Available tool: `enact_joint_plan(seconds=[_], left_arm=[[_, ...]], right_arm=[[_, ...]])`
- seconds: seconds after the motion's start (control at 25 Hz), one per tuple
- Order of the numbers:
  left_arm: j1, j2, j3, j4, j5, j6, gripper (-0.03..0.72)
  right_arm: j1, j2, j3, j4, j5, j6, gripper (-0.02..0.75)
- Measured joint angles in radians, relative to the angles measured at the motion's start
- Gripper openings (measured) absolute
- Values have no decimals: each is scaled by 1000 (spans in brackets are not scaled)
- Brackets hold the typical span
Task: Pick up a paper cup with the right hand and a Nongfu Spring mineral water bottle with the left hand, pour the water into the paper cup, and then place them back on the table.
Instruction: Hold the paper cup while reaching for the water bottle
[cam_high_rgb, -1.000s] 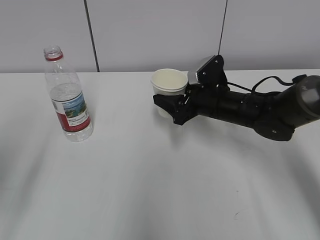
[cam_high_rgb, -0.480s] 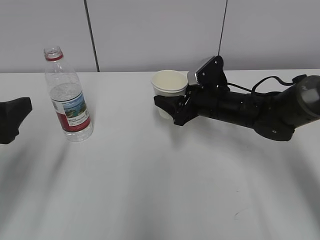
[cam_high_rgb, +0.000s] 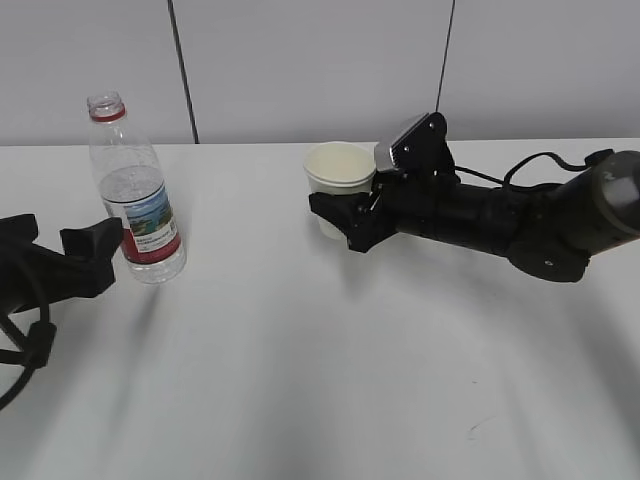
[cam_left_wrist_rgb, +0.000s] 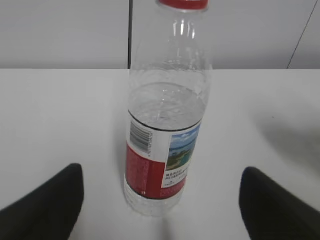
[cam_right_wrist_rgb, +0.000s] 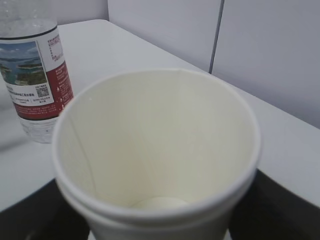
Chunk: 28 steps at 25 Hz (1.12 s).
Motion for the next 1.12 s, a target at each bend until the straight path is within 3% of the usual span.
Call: enact_joint_plan(seconds=[0.24,0.44,1.12], left_arm=[[0,218,-34,37,-220,-65,606],[0,338,-111,41,-241,-83,675],[14,583,-301,-8,-309,-86,680]], right_arm=[[0,0,0,-1,7,0,519],[0,0,0,-2,11,0,519],[0,0,0,-30,23,3,519]])
